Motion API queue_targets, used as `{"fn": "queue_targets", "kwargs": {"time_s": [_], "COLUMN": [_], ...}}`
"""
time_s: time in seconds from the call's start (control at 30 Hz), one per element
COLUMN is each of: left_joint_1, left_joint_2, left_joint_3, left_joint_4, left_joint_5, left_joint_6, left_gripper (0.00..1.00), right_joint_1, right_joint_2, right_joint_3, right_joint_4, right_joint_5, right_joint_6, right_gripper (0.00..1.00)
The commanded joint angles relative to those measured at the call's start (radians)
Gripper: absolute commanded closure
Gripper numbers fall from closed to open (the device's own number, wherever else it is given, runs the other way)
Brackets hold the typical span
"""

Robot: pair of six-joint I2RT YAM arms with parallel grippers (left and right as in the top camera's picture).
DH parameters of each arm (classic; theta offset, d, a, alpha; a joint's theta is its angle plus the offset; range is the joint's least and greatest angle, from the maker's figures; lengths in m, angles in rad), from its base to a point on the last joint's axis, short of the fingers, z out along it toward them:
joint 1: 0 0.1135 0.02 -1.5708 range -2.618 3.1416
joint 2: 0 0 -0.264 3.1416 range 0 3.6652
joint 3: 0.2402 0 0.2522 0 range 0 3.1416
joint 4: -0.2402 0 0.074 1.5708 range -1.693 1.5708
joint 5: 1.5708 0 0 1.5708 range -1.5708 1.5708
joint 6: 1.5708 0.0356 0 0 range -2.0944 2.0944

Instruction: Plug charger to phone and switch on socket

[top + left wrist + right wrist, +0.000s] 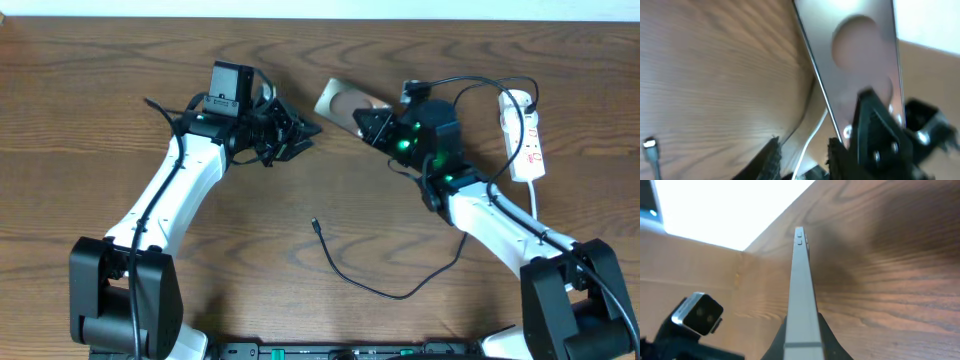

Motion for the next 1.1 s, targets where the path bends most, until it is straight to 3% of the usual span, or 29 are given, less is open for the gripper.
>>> {"fn": "queue_targets", "kwargs": {"time_s": [0.0,0.23,0.5,1.07], "left_joint_1": [-0.001,0.0,0.008,0.102], "left_joint_2": [-0.018,-0.018,-0.018,-0.011], "left_joint_3": [0.014,0.014,0.014,0.014], "left_joint_4": [0.025,0.107,0.281,0.511], "left_joint_5": [0.104,0.136,0.186,0.253], "left_joint_6": [0.094,0.094,0.074,-0.077], "left_gripper": [0.68,0.59,0.43,0.45], "right_joint_1": [-0.034,-0.077,-0.11,-0.092], "right_joint_2": [-0.031,-0.031,-0.031,-0.03], "right_joint_3": [0.019,0.019,0.019,0.019], "right_joint_4": [0.063,0.156,0.259,0.352], "right_joint_5": [-0.088,-0.142,-0.196,-0.127], "right_joint_6": [0.122,0.263,0.36,0.521], "right_gripper": [0.99,0.99,0.99,0.99]}}
